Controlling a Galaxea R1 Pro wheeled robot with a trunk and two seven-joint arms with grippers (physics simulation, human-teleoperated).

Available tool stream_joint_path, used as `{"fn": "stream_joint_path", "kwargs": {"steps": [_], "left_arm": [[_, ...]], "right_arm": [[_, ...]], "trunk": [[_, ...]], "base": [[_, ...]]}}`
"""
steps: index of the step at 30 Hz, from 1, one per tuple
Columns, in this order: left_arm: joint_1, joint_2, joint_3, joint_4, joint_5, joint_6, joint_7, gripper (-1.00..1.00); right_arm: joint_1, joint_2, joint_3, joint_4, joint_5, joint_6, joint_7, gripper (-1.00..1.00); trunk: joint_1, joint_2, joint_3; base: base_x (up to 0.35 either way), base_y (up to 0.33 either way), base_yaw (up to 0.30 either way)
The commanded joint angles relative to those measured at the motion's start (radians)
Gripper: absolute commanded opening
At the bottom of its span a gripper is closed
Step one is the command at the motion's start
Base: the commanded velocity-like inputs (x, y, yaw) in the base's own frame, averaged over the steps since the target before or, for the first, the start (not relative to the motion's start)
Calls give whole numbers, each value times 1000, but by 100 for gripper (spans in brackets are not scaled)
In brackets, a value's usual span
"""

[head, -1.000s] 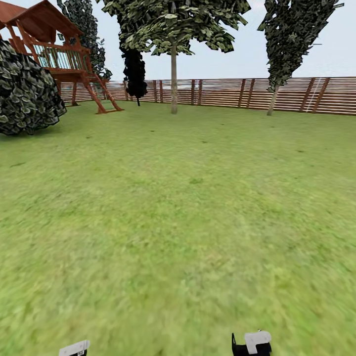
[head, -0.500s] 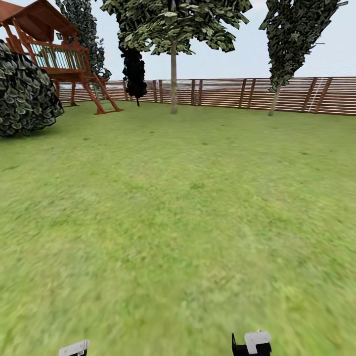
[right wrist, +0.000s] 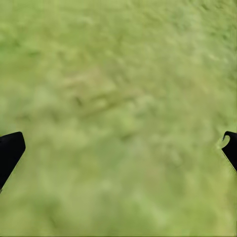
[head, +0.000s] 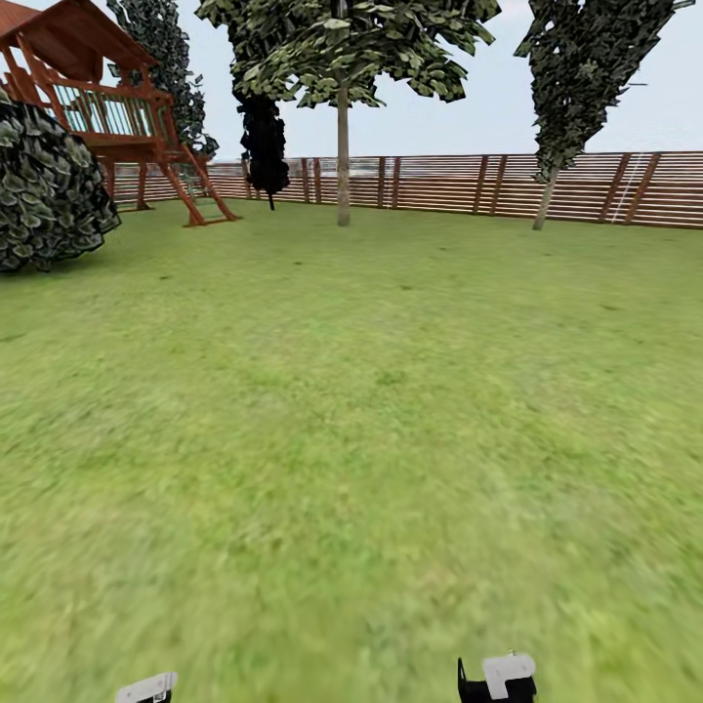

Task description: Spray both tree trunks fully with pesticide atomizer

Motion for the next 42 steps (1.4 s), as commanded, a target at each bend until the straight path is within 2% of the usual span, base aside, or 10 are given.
{"fn": "stream_joint_path", "kwargs": {"steps": [1,42], "left_arm": [[-1,0,5,1,1,-3,-5,-100],[-1,0,5,1,1,-3,-5,-100]], "right_arm": [[-1,0,-4,1,11,-1,-7,100],[-1,0,-4,1,11,-1,-7,100]], "trunk": [[0,0,-1],[0,0,-1]], "base": [[340,0,0],[340,0,0]]}}
